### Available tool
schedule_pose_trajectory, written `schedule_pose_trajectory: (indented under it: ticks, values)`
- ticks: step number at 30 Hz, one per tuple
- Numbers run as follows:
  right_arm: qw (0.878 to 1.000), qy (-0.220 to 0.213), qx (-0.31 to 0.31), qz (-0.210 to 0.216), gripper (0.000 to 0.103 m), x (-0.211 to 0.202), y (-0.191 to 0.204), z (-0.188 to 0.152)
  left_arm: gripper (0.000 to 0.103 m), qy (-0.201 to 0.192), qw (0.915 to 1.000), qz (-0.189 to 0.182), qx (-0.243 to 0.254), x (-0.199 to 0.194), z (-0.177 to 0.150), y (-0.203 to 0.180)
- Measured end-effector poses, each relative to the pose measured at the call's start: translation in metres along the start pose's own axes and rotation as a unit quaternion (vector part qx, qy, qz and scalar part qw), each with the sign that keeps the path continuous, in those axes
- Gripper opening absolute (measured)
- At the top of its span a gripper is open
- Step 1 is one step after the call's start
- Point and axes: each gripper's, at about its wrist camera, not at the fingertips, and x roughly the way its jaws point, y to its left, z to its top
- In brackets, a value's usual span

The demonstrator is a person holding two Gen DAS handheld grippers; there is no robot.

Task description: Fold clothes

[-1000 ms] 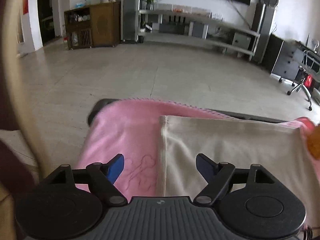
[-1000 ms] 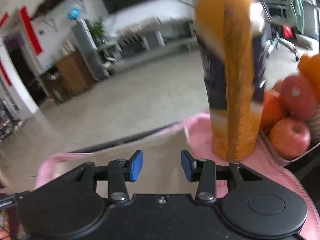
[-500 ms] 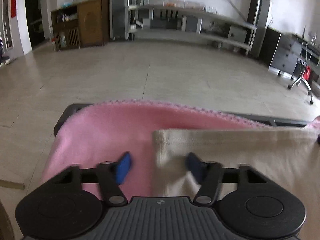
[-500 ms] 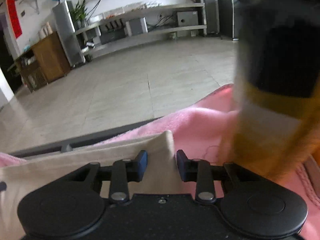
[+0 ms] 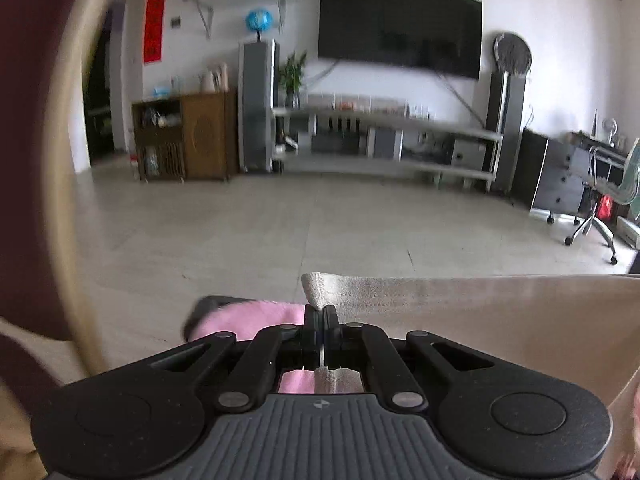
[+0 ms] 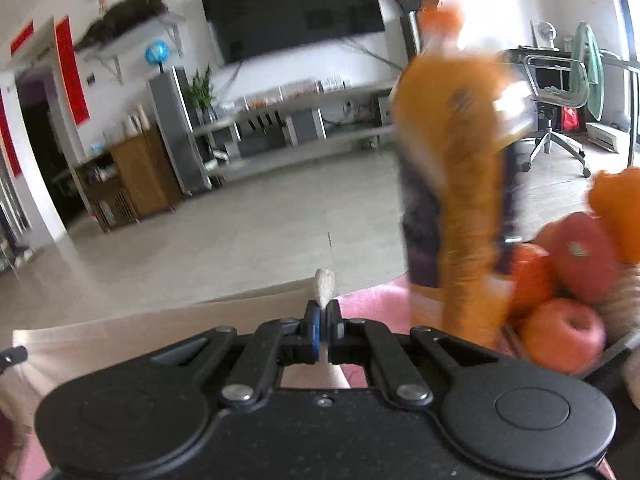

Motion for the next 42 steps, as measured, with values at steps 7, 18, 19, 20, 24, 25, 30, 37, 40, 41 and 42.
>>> schedule_pose_trajectory:
  ticks: [7,18,19,20,24,25,30,37,40,41,42]
  values:
    - [0.999,0.001,0.033,0.026,0.003,-0.124,-0.035,-0.022,0.002,-0.009,0.9992,-0.006,-0.037,-0.130,-0.035,0.007]
    - [0.993,0.094,0.068,0.001,0.006,-0.187,-0.079,-0.151,0.010,0.091,0.9932,0.056,-0.046,-0.212,-0.157,0.005]
    - [0.992,0.107,0.065,-0.002,0.010,-0.188,-0.081,-0.157,0.017,0.113,0.9903,0.067,-0.044,-0.214,-0.164,0.009]
    - [0.991,0.120,0.062,-0.005,0.023,-0.190,-0.084,-0.163,0.017,0.133,0.9870,0.079,-0.042,-0.217,-0.171,0.014]
    - [0.988,0.101,0.112,-0.010,0.039,-0.215,-0.109,-0.169,0.016,0.118,0.9845,0.102,-0.081,-0.243,-0.175,0.044]
    - [0.987,0.094,0.127,-0.011,0.039,-0.223,-0.116,-0.169,0.016,0.112,0.9844,0.101,-0.092,-0.247,-0.173,0.049]
    - [0.986,0.092,0.138,0.021,0.039,-0.210,-0.112,-0.167,0.027,0.113,0.9909,0.038,-0.063,-0.232,-0.163,0.029]
    - [0.986,0.155,0.039,0.056,0.039,-0.155,-0.057,-0.177,0.029,0.152,0.9864,-0.039,0.049,-0.184,-0.184,-0.035]
    - [0.975,0.218,0.016,0.041,0.039,-0.141,-0.051,-0.195,0.033,0.213,0.9678,-0.070,0.115,-0.183,-0.208,-0.051]
    - [0.969,0.244,0.000,0.030,0.039,-0.141,-0.051,-0.202,0.033,0.235,0.9603,-0.063,0.136,-0.186,-0.214,-0.051]
    - [0.964,0.264,-0.014,0.016,0.039,-0.143,-0.052,-0.209,0.033,0.255,0.9525,-0.057,0.156,-0.188,-0.221,-0.052]
